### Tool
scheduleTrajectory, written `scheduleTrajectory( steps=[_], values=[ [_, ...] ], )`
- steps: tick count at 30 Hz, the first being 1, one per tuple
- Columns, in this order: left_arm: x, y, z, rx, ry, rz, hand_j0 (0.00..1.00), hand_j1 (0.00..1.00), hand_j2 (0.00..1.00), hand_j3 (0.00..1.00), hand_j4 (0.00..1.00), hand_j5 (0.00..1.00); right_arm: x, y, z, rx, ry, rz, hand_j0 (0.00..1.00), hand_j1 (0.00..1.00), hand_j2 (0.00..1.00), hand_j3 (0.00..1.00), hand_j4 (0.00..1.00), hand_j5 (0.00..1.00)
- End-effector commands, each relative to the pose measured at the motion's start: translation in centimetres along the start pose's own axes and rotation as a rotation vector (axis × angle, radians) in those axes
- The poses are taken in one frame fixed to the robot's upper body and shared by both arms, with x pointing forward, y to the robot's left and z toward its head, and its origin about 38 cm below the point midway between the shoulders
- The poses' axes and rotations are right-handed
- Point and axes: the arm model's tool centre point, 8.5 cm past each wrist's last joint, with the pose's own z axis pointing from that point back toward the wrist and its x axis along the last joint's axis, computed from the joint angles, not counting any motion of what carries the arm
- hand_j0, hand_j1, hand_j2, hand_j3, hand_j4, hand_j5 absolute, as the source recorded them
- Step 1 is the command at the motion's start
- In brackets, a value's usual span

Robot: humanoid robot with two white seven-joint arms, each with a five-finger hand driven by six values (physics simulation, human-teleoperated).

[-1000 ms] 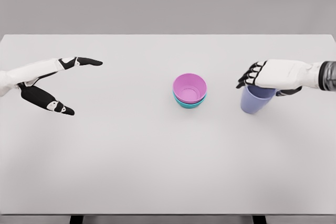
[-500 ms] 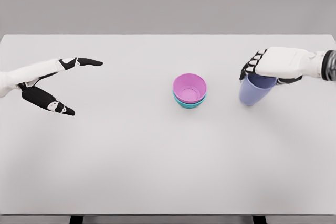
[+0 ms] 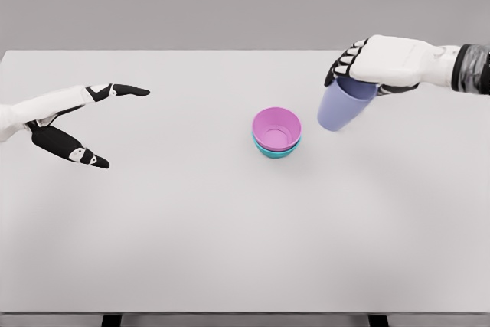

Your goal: Stacking bowl and cup with both arms

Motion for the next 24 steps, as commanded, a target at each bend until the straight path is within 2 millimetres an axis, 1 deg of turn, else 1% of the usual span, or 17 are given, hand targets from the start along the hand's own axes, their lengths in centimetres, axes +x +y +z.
scheduleTrajectory(
  steps=[1, 4, 5, 8, 10, 13, 15, 17, 19, 22, 24],
  values=[
    [0.0, 0.1, 0.0, 0.005, -0.001, 0.006, 1.00, 1.00, 1.00, 1.00, 1.00, 1.00, 0.5, -0.6, -1.1, -0.028, -0.021, -0.008, 0.65, 0.65, 0.65, 0.65, 0.65, 0.65],
    [0.0, 0.1, 0.0, 0.005, -0.001, 0.006, 1.00, 1.00, 1.00, 1.00, 1.00, 1.00, 1.1, -1.1, -1.8, -0.049, -0.041, -0.004, 0.65, 0.65, 0.65, 0.65, 0.65, 0.65],
    [0.0, 0.1, 0.0, 0.005, -0.001, 0.006, 1.00, 1.00, 1.00, 1.00, 1.00, 1.00, 1.1, -1.8, -2.0, -0.061, -0.044, 0.004, 0.65, 0.65, 0.65, 0.65, 0.65, 0.65],
    [0.0, 0.1, 0.0, 0.004, 0.000, 0.005, 1.00, 1.00, 1.00, 1.00, 1.00, 1.00, 1.2, -2.1, -2.2, -0.068, -0.048, 0.008, 0.65, 0.65, 0.65, 0.65, 0.65, 0.65],
    [0.0, 0.1, 0.0, 0.004, 0.000, 0.005, 1.00, 1.00, 1.00, 1.00, 1.00, 1.00, 1.6, -2.5, -2.7, -0.082, -0.061, 0.009, 0.65, 0.65, 0.65, 0.65, 0.65, 0.65],
    [0.0, 0.1, 0.0, 0.005, -0.001, 0.006, 1.00, 1.00, 1.00, 1.00, 1.00, 1.00, 1.8, -2.6, -3.1, -0.088, -0.071, 0.008, 0.65, 0.65, 0.65, 0.65, 0.65, 0.65],
    [0.0, 0.1, 0.0, 0.005, -0.001, 0.006, 1.00, 1.00, 1.00, 1.00, 1.00, 1.00, 2.3, -2.6, -3.8, -0.090, -0.088, 0.005, 0.66, 0.66, 0.66, 0.66, 0.66, 0.66],
    [0.0, 0.1, 0.0, 0.005, -0.001, 0.006, 1.00, 1.00, 1.00, 1.00, 1.00, 1.00, 2.8, -3.0, -4.4, -0.105, -0.105, 0.005, 0.66, 0.66, 0.66, 0.66, 0.66, 0.66],
    [0.0, 0.1, 0.0, 0.004, 0.000, 0.005, 1.00, 1.00, 1.00, 1.00, 1.00, 1.00, 3.2, -2.8, -4.8, -0.096, -0.119, 0.007, 0.66, 0.66, 0.66, 0.66, 0.66, 0.66],
    [0.0, 0.1, 0.0, 0.005, -0.001, 0.006, 1.00, 1.00, 1.00, 1.00, 1.00, 1.00, 3.2, -2.9, -4.9, -0.097, -0.119, 0.007, 0.66, 0.66, 0.66, 0.66, 0.66, 0.66],
    [0.0, 0.1, 0.0, 0.004, 0.000, 0.005, 1.00, 1.00, 1.00, 1.00, 1.00, 1.00, 3.5, -3.0, -5.3, -0.103, -0.127, 0.003, 0.66, 0.66, 0.66, 0.66, 0.66, 0.66]
  ],
)
